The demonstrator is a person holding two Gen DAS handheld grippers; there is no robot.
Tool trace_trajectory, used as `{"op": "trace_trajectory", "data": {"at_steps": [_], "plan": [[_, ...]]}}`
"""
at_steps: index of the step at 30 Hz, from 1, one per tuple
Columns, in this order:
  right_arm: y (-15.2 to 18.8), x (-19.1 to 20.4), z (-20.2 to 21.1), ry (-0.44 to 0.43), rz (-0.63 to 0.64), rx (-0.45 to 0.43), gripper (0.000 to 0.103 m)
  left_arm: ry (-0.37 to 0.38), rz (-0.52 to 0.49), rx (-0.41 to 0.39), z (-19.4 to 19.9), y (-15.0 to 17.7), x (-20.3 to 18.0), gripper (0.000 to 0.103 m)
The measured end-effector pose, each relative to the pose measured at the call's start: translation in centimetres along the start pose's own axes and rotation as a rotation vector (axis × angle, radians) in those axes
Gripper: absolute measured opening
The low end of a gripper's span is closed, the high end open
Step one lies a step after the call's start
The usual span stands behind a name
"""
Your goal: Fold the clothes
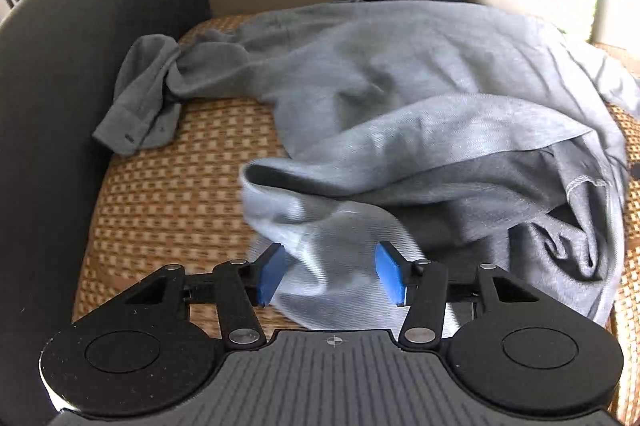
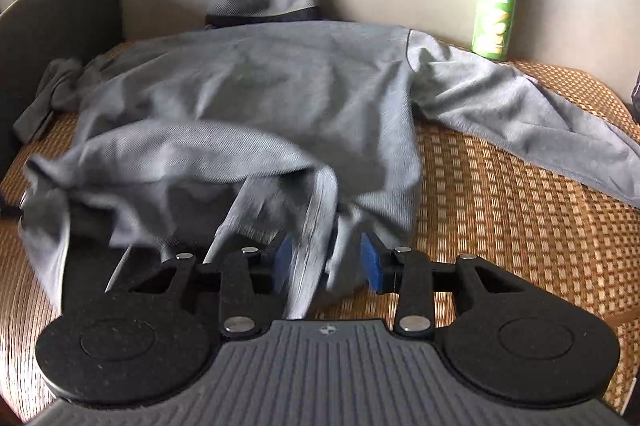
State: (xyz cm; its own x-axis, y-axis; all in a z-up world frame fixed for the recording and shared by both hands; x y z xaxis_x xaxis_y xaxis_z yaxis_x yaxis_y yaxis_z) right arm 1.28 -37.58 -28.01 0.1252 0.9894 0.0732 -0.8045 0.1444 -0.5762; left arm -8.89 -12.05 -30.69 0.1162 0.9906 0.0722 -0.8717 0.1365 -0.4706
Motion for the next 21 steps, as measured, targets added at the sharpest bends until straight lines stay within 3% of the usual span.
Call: {"op": "trace_trajectory", "data": {"at_steps": [5,9,11,17,19,20,21], "plan": [[-1.7,0.5,-2.5,-0.018,0.032,-0.003,0.043,-0.062,0.053,0.035,-2.3,-0.3,-1.5,0.068],[-2.1,1.1,-3.7,-0.029,0.058,0.008,0.043,-0.019,0.066,0.038,-2.0,-1.0,-2.8,0.068],[-2.2,1.2,-4.1,-0.036,0.057,0.016,0.043,-0.053,0.04,0.0,-1.3,-0.9,-3.5,0.074],[-2.1,1.3,-5.4,-0.045,0.06,0.041,0.043,-0.128,-0.024,0.067,-4.3,-0.2,-4.6,0.074],[-2.1,1.1,-5.7,-0.042,0.058,0.041,0.043,-0.16,-0.018,0.069,-4.8,-0.2,-4.2,0.055],[-2.1,1.1,-5.9,-0.042,0.058,0.042,0.043,-0.176,-0.015,0.07,-5.0,-0.2,-4.0,0.033],[-2.2,1.0,-6.0,-0.043,0.062,0.045,0.043,-0.181,0.009,0.069,-4.9,-0.1,-3.3,0.024]]}}
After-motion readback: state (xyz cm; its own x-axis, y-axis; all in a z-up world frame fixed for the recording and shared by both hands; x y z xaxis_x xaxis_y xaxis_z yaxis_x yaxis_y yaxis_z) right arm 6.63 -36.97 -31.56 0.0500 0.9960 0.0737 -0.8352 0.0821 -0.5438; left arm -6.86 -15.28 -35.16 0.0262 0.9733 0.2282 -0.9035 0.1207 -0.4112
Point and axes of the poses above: each gripper's, at about its wrist camera, not at the fingertips, and z roughly against the way its jaws point, x to its left, y to its underside, the point moved 6 cm from there along -z, roughly the way its jaws point, and after that the axes turned 3 degrees about -x, right-handed, at the moved point
